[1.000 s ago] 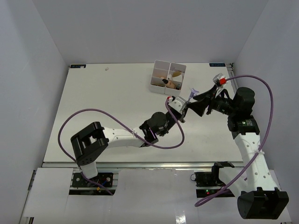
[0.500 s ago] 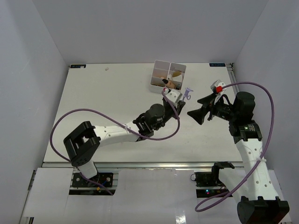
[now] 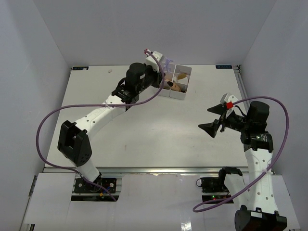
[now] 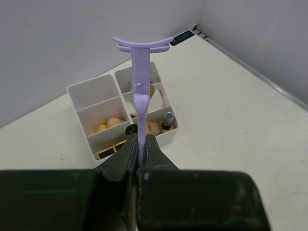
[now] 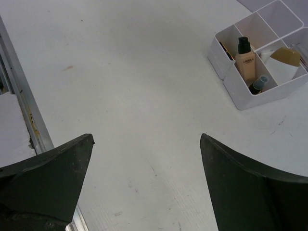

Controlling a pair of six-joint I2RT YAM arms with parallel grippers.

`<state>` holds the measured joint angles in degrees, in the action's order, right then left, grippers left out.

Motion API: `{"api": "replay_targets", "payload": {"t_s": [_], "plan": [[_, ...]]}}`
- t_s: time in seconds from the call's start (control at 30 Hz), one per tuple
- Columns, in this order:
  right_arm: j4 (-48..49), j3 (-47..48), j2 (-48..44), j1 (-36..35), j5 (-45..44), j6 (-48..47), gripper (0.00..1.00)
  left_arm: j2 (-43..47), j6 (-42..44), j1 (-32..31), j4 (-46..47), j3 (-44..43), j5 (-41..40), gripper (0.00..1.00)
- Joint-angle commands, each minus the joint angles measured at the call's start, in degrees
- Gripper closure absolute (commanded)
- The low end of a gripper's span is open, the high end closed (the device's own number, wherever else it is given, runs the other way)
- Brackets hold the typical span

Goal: Organize the makeup

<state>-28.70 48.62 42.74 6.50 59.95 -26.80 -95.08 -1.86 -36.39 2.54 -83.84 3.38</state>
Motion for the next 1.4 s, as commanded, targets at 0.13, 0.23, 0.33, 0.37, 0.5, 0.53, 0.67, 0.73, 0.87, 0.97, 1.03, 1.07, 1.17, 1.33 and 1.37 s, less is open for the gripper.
{"api": "replay_targets", "payload": {"t_s": [0.13,0.23,0.33,0.37,0.5,0.53,0.67,0.73,0.87,0.97,1.03,1.07,1.17,1.33,1.37], "plan": [[-0.71,-5.15,-0.08,2.50,6.06,-8.14,0.02,-10.81,16.97,5.93,-3.17,-9.95,12.82,1.00],[-0.50,-6.41,-0.15,4.06,7.60,-9.43,0.02,-16.02,19.57,7.97,-3.92,-16.19,18.31,1.00],[-0.22,-7.25,-0.47,5.10,8.36,-10.47,0.02,-21.35,21.39,9.63,-4.91,-21.27,23.13,1.00],[-0.22,-7.45,-0.52,5.17,8.61,-10.49,0.02,-21.60,22.15,9.99,-4.88,-22.66,24.26,1.00],[-0.30,-8.60,-1.42,7.37,10.50,-10.99,0.02,-27.14,23.87,11.22,-4.56,-28.80,27.45,1.00],[-0.35,-8.81,-1.39,7.74,10.80,-11.09,0.02,-28.33,24.37,11.43,-4.42,-29.82,27.92,0.99],[-0.31,-9.23,-1.44,8.67,11.40,-11.17,0.02,-32.32,25.98,12.08,-3.06,-31.76,27.47,0.97],[-0.31,-9.41,-1.52,9.28,11.66,-11.17,0.02,-33.68,26.36,12.46,-0.68,-32.32,27.96,0.96],[-0.31,-9.51,-1.43,10.04,11.95,-11.17,0.02,-36.44,26.65,12.48,0.73,-34.04,29.15,0.95],[-0.31,-9.68,-1.48,10.64,12.25,-11.08,0.01,-37.85,26.65,12.44,1.46,-34.95,29.54,0.94],[-0.31,-9.69,-1.53,11.26,12.84,-11.08,0.02,-38.64,26.60,12.48,2.00,-35.24,29.32,0.93],[-0.31,-9.75,-1.59,11.38,13.01,-11.02,0.02,-38.92,26.88,12.48,2.33,-35.19,29.32,0.92],[-0.31,-9.86,-1.61,11.70,13.43,-11.00,0.02,-39.60,27.27,12.48,2.95,-35.24,28.41,0.88],[-0.33,-9.95,-1.37,11.95,13.57,-11.00,0.02,-40.66,27.55,12.46,5.18,-35.17,26.50,0.84],[-0.34,-9.95,-1.28,11.95,13.61,-11.00,0.02,-40.80,27.40,12.52,5.69,-35.14,26.08,0.83]]}}
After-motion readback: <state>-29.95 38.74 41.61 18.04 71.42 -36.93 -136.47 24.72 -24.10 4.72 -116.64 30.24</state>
